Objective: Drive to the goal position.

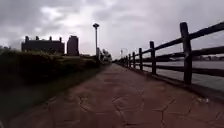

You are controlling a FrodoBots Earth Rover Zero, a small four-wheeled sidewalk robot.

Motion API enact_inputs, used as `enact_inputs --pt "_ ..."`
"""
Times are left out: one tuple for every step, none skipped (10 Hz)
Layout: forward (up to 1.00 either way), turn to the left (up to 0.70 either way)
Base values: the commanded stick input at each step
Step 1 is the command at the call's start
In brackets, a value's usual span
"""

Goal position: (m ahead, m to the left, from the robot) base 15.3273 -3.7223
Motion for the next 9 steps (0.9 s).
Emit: enact_inputs --pt "1.00 0.00" --pt "1.00 0.00" --pt "1.00 0.00" --pt "1.00 0.00" --pt "1.00 0.00" --pt "1.00 0.00" --pt "1.00 -0.24" --pt "1.00 -0.40" --pt "1.00 0.00"
